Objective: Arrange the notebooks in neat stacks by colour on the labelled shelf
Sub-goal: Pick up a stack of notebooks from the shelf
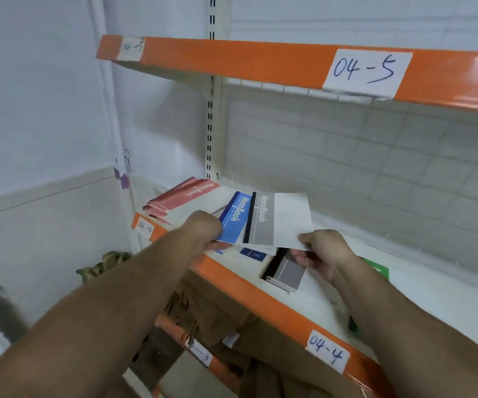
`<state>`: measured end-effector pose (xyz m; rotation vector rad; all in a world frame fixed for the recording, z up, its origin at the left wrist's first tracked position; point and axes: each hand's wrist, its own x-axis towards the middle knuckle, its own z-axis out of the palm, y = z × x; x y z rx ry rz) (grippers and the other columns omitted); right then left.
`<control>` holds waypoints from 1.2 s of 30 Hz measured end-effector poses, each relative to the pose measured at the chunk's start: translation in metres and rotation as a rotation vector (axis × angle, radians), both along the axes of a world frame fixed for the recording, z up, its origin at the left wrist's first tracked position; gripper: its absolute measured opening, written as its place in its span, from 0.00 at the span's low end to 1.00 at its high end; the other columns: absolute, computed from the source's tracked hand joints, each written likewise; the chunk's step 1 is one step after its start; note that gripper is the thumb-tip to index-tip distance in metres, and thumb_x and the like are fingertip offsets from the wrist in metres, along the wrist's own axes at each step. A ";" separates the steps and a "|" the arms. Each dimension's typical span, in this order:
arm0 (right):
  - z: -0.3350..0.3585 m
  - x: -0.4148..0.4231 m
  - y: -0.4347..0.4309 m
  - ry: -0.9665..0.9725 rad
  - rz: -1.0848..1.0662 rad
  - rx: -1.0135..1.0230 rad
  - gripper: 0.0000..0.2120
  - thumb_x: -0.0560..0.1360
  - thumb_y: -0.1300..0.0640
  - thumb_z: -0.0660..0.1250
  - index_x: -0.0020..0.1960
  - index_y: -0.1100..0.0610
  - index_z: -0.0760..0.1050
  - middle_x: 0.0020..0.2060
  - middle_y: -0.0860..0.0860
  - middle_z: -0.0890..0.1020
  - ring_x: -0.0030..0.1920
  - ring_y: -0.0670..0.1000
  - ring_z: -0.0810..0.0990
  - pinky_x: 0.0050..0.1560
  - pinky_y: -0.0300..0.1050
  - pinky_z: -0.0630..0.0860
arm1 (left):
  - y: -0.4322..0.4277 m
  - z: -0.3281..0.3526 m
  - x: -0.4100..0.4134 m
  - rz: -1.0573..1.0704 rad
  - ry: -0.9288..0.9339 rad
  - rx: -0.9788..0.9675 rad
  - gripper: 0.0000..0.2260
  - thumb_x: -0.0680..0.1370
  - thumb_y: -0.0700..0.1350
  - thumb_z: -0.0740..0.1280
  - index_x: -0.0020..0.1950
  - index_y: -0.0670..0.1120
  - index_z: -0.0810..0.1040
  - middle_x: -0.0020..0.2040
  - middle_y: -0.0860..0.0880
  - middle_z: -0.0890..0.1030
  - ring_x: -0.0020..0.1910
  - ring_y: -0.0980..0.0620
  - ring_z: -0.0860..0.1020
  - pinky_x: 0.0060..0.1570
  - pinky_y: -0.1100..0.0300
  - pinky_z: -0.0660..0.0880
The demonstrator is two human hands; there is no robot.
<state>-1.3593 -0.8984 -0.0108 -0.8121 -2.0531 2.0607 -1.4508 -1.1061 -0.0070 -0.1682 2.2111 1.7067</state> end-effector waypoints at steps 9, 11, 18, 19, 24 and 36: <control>-0.001 0.005 -0.020 0.004 -0.252 -0.009 0.05 0.79 0.68 0.61 0.47 0.68 0.75 0.27 0.59 0.80 0.25 0.53 0.79 0.22 0.39 0.74 | 0.009 -0.007 -0.050 -0.253 0.254 -0.369 0.07 0.80 0.41 0.66 0.55 0.39 0.74 0.49 0.41 0.78 0.31 0.50 0.80 0.25 0.63 0.74; -0.002 0.009 -0.027 0.002 -0.292 -0.014 0.05 0.79 0.68 0.61 0.49 0.69 0.75 0.28 0.60 0.80 0.25 0.55 0.80 0.22 0.39 0.74 | 0.006 -0.009 -0.052 -0.301 0.347 -0.522 0.05 0.79 0.40 0.66 0.51 0.40 0.72 0.44 0.43 0.77 0.27 0.51 0.79 0.22 0.64 0.71; -0.002 0.024 -0.046 0.012 -0.395 -0.010 0.04 0.79 0.69 0.61 0.51 0.68 0.73 0.27 0.59 0.79 0.24 0.54 0.80 0.25 0.42 0.73 | 0.002 -0.016 -0.058 -0.503 0.567 -0.734 0.06 0.77 0.41 0.67 0.49 0.42 0.70 0.53 0.43 0.80 0.46 0.46 0.78 0.41 0.57 0.75; -0.002 0.025 -0.048 0.018 -0.412 -0.011 0.03 0.78 0.69 0.61 0.50 0.68 0.73 0.26 0.59 0.79 0.24 0.54 0.80 0.25 0.42 0.73 | 0.002 -0.016 -0.059 -0.524 0.586 -0.754 0.06 0.77 0.41 0.67 0.49 0.42 0.70 0.53 0.43 0.80 0.44 0.46 0.76 0.41 0.57 0.74; -0.005 0.028 -0.052 0.015 -0.459 -0.020 0.04 0.78 0.70 0.61 0.52 0.68 0.74 0.28 0.60 0.80 0.24 0.55 0.80 0.25 0.42 0.75 | 0.002 -0.017 -0.064 -0.567 0.622 -0.857 0.10 0.77 0.42 0.68 0.56 0.41 0.74 0.55 0.44 0.79 0.49 0.46 0.78 0.43 0.57 0.75; -0.003 0.049 -0.030 0.037 -0.447 -0.015 0.04 0.78 0.70 0.62 0.49 0.66 0.76 0.32 0.60 0.80 0.29 0.55 0.78 0.25 0.42 0.76 | 0.011 -0.005 -0.051 -0.537 0.760 -1.047 0.19 0.76 0.46 0.68 0.65 0.43 0.72 0.60 0.44 0.73 0.57 0.46 0.76 0.48 0.56 0.73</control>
